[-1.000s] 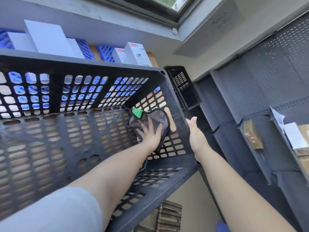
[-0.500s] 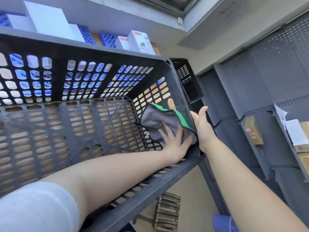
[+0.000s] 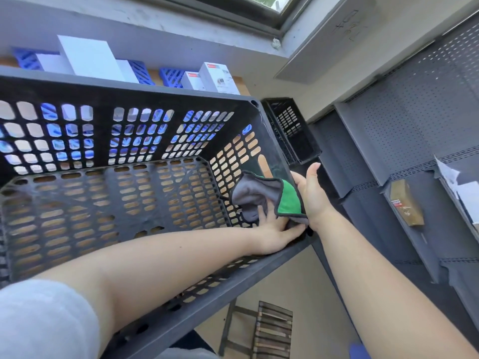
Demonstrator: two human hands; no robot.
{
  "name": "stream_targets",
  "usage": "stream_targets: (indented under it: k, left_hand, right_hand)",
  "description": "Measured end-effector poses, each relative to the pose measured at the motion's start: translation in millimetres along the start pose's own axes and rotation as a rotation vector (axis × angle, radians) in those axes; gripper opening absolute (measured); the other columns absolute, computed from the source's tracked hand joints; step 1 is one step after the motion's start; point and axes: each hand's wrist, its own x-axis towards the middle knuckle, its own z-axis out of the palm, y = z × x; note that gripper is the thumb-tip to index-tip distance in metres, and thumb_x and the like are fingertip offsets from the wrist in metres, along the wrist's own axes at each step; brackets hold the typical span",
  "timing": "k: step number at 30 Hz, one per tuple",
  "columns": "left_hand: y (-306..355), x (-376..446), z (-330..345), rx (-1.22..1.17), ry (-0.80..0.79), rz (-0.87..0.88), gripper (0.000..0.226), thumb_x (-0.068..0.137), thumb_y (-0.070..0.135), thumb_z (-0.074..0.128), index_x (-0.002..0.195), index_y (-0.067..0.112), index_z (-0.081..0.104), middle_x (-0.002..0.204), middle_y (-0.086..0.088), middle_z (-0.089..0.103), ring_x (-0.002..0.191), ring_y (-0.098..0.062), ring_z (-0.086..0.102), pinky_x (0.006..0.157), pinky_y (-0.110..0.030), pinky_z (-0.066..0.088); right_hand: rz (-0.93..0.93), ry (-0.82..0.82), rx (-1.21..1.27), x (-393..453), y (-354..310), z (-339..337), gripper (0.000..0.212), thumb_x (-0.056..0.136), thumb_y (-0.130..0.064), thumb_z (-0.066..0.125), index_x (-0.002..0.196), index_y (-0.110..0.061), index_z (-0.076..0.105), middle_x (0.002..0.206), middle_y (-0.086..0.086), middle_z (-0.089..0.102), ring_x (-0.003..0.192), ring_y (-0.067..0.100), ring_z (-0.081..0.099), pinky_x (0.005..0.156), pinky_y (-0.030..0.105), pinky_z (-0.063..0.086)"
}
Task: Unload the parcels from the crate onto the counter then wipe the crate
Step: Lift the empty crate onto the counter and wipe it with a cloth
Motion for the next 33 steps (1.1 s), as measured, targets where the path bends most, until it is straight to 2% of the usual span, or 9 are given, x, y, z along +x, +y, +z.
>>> stream_targets:
  k: [3,7,9,13,15,20,23,27,33]
  left_hand:
    - [6,2,-21,-0.032,0.065,-0.144,0.073,0.097,0.064,0.033,0.155,0.041,-0.003,0.157,-0.003,-0.037,0.14,-0.038,-0.037,0.113,-0.066,-0.009]
    - [8,31,-65,0.032,0.276,-0.228,0.064,0.101,0.059,0.027,0.157,0.032,0.01,0.159,-0.013,-0.03,0.142,-0.039,-0.034,0.115,-0.066,-0.009]
    - [10,47,-88,0.098,0.352,-0.198,0.068,0.1,0.06,0.026,0.157,0.033,0.003,0.158,-0.014,-0.033,0.141,-0.039,-0.036,0.113,-0.066,-0.011]
    - [21,71,-126,0.064,0.473,-0.139,0.077,0.098,0.062,0.03,0.154,0.036,-0.016,0.156,-0.011,-0.036,0.142,-0.034,-0.036,0.114,-0.062,-0.009]
    - [20,72,-127,0.003,0.487,-0.161,0.074,0.101,0.057,0.028,0.152,0.037,-0.022,0.158,-0.01,-0.033,0.144,-0.031,-0.033,0.115,-0.059,-0.008]
    - [5,51,-117,0.051,0.436,-0.072,0.066,0.107,0.032,0.027,0.154,0.022,-0.02,0.161,-0.016,-0.022,0.148,-0.028,-0.024,0.121,-0.054,-0.003]
    - [6,38,-131,0.146,0.484,-0.051,0.066,0.105,0.033,0.029,0.156,0.024,-0.012,0.163,-0.01,-0.018,0.149,-0.023,-0.021,0.122,-0.05,0.001]
    - [17,22,-161,0.161,0.537,-0.006,0.074,0.092,0.052,0.024,0.158,0.028,-0.001,0.166,-0.007,-0.007,0.151,-0.019,-0.013,0.123,-0.045,0.0]
    - [48,-15,-196,0.047,0.57,0.016,0.053,0.106,0.033,0.032,0.157,0.02,0.02,0.164,-0.006,0.013,0.151,-0.017,0.008,0.122,-0.033,0.009]
  right_hand:
    - [0.006,0.001,-0.065,0,1,-5,0.088,0.091,-0.073,-0.001,0.125,-0.023,0.064,0.117,0.005,0.072,0.112,0.017,0.066,0.094,0.033,0.049]
    - [0.006,0.014,-0.12,-3,1,-3,0.083,0.092,-0.071,-0.001,0.121,-0.029,0.064,0.113,-0.005,0.073,0.11,0.009,0.065,0.086,0.025,0.048]
    - [0.023,0.002,-0.109,-5,2,-3,0.076,0.093,-0.069,0.0,0.113,-0.033,0.065,0.105,-0.009,0.075,0.1,0.005,0.069,0.08,0.023,0.051]
    - [0.048,0.012,-0.142,-1,3,-5,0.077,0.084,-0.079,0.008,0.122,-0.037,0.061,0.118,-0.008,0.071,0.114,0.012,0.064,0.098,0.037,0.049]
    - [0.079,0.018,-0.164,4,4,-4,0.083,0.084,-0.08,0.01,0.141,-0.035,0.05,0.14,-0.006,0.056,0.133,0.016,0.047,0.116,0.045,0.033]
    - [0.2,0.091,-0.395,10,-15,4,0.109,0.073,-0.093,0.014,0.154,-0.022,0.032,0.158,0.007,0.032,0.145,0.027,0.029,0.121,0.048,0.019]
    - [-0.239,0.147,-0.465,18,-32,15,0.105,0.073,-0.094,0.018,0.153,-0.027,0.032,0.158,-0.002,0.034,0.146,0.016,0.027,0.122,0.046,0.019]
    - [-0.675,0.218,-0.271,13,-51,50,0.036,0.096,-0.035,0.05,0.13,-0.025,0.057,0.133,-0.006,0.059,0.128,0.009,0.049,0.112,0.042,0.037]
    - [-1.201,0.473,-0.276,-25,-66,95,0.029,0.085,-0.014,0.057,0.112,-0.012,0.067,0.112,-0.008,0.061,0.106,0.017,0.055,0.098,0.027,0.038]
